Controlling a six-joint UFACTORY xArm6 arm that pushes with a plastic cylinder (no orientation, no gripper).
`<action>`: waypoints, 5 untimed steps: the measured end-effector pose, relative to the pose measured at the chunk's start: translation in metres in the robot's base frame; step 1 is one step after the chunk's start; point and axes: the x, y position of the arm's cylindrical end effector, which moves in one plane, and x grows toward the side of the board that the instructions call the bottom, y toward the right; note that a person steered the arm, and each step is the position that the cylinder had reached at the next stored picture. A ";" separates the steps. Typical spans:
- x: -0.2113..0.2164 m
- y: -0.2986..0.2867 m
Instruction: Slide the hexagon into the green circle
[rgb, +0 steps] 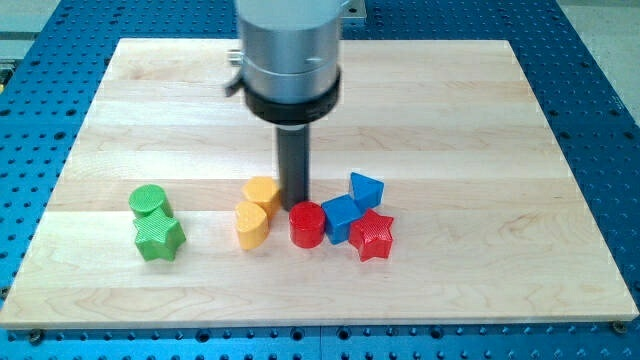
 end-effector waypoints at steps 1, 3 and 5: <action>0.000 -0.032; 0.000 -0.045; -0.004 -0.087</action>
